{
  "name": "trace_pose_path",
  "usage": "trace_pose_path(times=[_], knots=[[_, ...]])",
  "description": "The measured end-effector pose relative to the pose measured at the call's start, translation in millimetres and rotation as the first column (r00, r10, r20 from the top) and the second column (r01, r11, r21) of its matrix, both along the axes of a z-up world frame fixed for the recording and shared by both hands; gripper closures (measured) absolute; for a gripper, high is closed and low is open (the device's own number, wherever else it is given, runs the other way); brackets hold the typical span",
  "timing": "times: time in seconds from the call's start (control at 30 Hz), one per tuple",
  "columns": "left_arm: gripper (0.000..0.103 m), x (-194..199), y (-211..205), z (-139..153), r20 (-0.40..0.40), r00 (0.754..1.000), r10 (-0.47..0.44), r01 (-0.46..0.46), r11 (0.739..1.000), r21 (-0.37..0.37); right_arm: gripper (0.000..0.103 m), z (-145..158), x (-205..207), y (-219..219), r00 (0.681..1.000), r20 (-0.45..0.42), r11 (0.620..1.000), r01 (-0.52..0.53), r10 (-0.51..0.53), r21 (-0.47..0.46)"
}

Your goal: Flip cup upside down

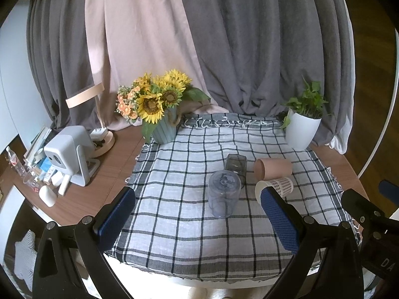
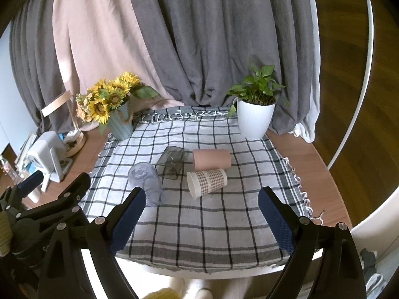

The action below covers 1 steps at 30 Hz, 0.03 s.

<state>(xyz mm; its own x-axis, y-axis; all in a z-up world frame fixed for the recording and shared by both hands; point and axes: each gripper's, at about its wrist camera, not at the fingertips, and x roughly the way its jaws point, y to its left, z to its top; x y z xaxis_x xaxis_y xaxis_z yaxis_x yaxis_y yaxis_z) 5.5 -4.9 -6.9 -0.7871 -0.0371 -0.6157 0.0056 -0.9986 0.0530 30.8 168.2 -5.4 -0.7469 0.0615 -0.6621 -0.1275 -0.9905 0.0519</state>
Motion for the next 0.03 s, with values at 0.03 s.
trace_pose_path(times=[0.03], knots=[[0.000,-0.8,0.3,-0.2,0.002,1.000,0.001,-0.001,1.000,0.001,0.012,-0.6,-1.0,0.5,1.000,0.003,1.000,0.001,-0.001,-0.002]])
